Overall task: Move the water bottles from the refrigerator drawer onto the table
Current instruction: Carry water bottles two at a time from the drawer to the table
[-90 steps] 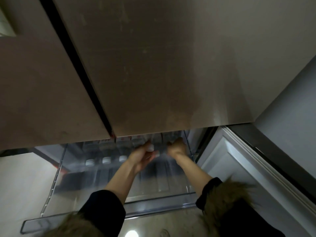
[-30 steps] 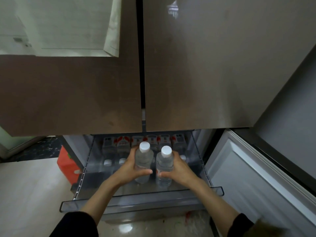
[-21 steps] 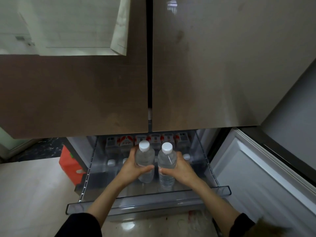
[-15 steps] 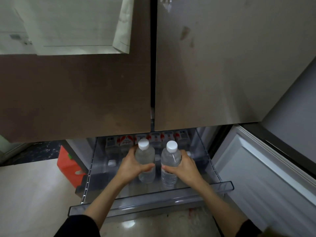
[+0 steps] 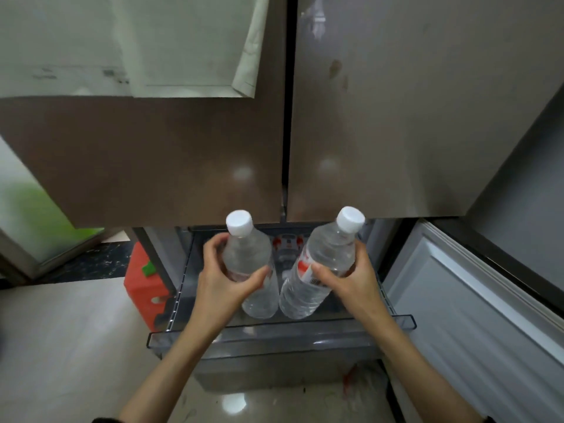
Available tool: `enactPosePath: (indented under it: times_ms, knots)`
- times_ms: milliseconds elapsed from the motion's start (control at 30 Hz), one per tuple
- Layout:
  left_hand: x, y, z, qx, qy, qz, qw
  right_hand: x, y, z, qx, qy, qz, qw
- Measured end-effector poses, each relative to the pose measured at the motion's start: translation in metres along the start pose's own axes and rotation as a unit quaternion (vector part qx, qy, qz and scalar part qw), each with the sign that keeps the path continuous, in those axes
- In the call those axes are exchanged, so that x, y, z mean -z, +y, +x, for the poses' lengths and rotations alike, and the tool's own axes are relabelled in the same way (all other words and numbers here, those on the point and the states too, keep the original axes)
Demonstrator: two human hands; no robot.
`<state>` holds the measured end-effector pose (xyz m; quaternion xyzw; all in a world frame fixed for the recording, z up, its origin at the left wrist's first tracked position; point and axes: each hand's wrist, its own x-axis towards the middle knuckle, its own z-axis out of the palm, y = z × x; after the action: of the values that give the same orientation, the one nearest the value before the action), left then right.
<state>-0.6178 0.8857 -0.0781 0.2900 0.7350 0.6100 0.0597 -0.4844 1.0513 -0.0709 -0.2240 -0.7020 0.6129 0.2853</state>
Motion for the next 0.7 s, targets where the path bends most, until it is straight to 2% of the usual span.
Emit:
enactPosePath:
  times_ms: [167, 267, 367, 467, 567, 700]
  knots:
    - [0.008, 0.055, -0.014, -0.041, 0.114, -0.071, 0.99, 0.004, -0.041, -0.003, 0.055, -0.013, 0.078, 0.995]
    - [0.006, 0.077, -0.03, -0.035, 0.184, -0.102, 0.977, 0.005, -0.055, -0.013, 0.046, -0.045, 0.116, 0.991]
    - [0.007, 0.082, -0.059, -0.005, 0.239, -0.115, 0.964, 0.002, -0.06, -0.034, 0.032, -0.086, 0.131, 0.987]
    - [0.018, 0.074, -0.102, 0.045, 0.273, -0.077, 0.958, -0.01, -0.054, -0.062, 0.004, -0.153, 0.117, 0.981]
    - [0.042, 0.062, -0.15, 0.099, 0.296, -0.04, 0.949, -0.034, -0.048, -0.093, -0.002, -0.22, 0.09, 0.971]
    - [0.091, 0.054, -0.215, 0.146, 0.359, -0.023, 0.921, -0.08, -0.049, -0.137, 0.0, -0.304, 0.07, 0.95]
